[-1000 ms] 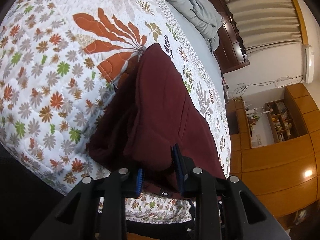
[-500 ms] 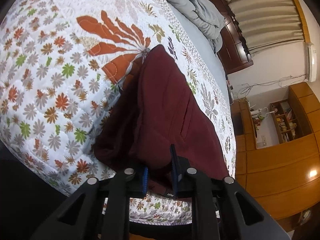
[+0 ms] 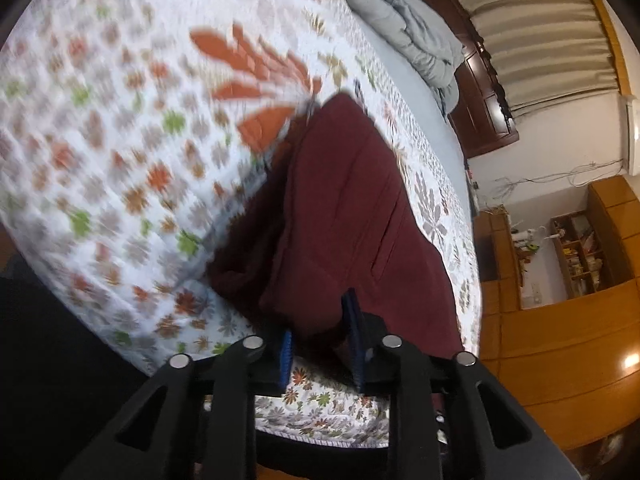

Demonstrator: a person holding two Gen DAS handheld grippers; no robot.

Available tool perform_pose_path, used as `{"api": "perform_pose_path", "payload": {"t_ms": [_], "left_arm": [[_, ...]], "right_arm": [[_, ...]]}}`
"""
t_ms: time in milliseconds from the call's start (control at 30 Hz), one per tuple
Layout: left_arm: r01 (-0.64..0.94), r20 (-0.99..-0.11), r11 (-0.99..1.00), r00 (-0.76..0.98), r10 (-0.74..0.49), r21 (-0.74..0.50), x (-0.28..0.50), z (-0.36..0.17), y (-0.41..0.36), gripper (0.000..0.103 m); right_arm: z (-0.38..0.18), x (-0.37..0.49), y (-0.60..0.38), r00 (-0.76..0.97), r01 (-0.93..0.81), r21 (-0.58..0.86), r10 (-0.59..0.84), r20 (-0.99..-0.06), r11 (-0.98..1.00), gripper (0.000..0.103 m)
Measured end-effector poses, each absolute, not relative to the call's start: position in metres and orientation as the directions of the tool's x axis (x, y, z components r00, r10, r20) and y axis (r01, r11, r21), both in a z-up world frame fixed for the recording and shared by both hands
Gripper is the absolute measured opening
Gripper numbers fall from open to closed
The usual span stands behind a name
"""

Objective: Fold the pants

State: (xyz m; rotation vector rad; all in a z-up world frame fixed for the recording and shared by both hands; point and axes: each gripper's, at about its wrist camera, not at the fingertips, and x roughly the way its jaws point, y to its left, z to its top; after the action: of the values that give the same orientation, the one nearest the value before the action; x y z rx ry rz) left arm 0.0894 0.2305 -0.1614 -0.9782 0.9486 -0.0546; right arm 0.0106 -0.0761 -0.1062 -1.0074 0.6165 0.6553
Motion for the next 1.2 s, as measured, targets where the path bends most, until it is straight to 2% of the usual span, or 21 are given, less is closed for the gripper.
{"api": "perform_pose_path", "payload": {"t_ms": [67,133,200,267,300,367,467,533,600,667,767,900,967,1033,1067,1100,1133,1200], "left_arm": [[-0.321,-0.691,0.703,0.643,-0.329,-0.634,0.081,-0.129,0.230,0.031],[-0.279,-0.679,0.784,0.697,-0.231,-0.554,0.076,-0.093,0.227,0.035],[-0.203,-0.646,0.826,0.727,-0.233,-0.526,0.088,-0.070,0.219,0.043],[-0.117,-0.612,0.831,0.734,-0.296,-0.543,0.113,-0.063,0.208,0.049],[-0.083,-0.605,0.829,0.724,-0.331,-0.553,0.128,-0.068,0.202,0.049],[-0.082,-0.639,0.838,0.687,-0.345,-0.540,0.157,-0.089,0.195,0.049],[-0.161,-0.788,0.887,0.546,-0.285,-0.432,0.198,-0.144,0.189,0.048],[-0.168,-0.794,0.875,0.522,-0.313,-0.455,0.205,-0.164,0.195,0.047],[-0.142,-0.798,0.890,0.519,-0.307,-0.434,0.203,-0.164,0.195,0.047],[-0.137,-0.798,0.893,0.522,-0.302,-0.428,0.202,-0.165,0.194,0.047],[-0.144,-0.796,0.891,0.527,-0.299,-0.430,0.203,-0.167,0.192,0.047],[-0.171,-0.795,0.879,0.527,-0.300,-0.445,0.199,-0.167,0.194,0.047],[-0.180,-0.801,0.880,0.523,-0.293,-0.439,0.201,-0.166,0.192,0.049],[-0.182,-0.800,0.878,0.522,-0.295,-0.442,0.202,-0.166,0.192,0.051],[-0.183,-0.797,0.874,0.525,-0.300,-0.450,0.203,-0.167,0.192,0.052],[-0.185,-0.794,0.870,0.526,-0.305,-0.456,0.202,-0.167,0.193,0.052],[-0.187,-0.789,0.863,0.529,-0.313,-0.468,0.202,-0.167,0.195,0.052],[-0.198,-0.777,0.845,0.535,-0.331,-0.496,0.202,-0.168,0.199,0.052]], "right_arm": [[-0.087,0.011,-0.085,0.633,-0.744,-0.493,0.242,-0.735,0.450,0.015],[-0.072,0.020,-0.097,0.608,-0.736,-0.406,0.264,-0.749,0.542,0.021],[-0.067,0.038,-0.114,0.588,-0.685,-0.302,0.257,-0.767,0.663,0.022],[-0.072,0.056,-0.126,0.569,-0.620,-0.221,0.237,-0.787,0.753,0.024],[-0.076,0.063,-0.130,0.549,-0.600,-0.176,0.242,-0.800,0.780,0.028],[-0.093,0.074,-0.131,0.462,-0.592,-0.083,0.253,-0.850,0.802,0.028],[-0.085,0.079,-0.156,0.409,-0.568,0.059,0.344,-0.845,0.821,0.025],[-0.062,0.084,-0.206,0.452,-0.466,0.161,0.391,-0.802,0.870,0.035],[-0.041,0.088,-0.296,0.527,-0.278,0.294,0.401,-0.749,0.915,0.054],[-0.038,0.079,-0.383,0.599,-0.097,0.378,0.358,-0.717,0.921,0.058],[-0.049,0.059,-0.508,0.664,0.157,0.484,0.271,-0.697,0.861,0.057],[-0.049,0.042,-0.590,0.752,0.252,0.535,0.185,-0.633,0.806,0.058],[-0.061,0.040,-0.618,0.751,0.309,0.532,0.141,-0.645,0.788,0.056],[-0.083,0.037,-0.638,0.722,0.353,0.551,0.155,-0.675,0.756,0.037],[-0.093,0.026,-0.653,0.729,0.356,0.599,0.188,-0.658,0.717,0.027],[-0.096,0.020,-0.661,0.738,0.348,0.635,0.217,-0.640,0.690,0.023],[-0.093,0.011,-0.669,0.753,0.342,0.671,0.235,-0.614,0.658,0.025],[-0.083,-0.011,-0.695,0.813,0.364,0.729,0.184,-0.552,0.580,0.052]]}}
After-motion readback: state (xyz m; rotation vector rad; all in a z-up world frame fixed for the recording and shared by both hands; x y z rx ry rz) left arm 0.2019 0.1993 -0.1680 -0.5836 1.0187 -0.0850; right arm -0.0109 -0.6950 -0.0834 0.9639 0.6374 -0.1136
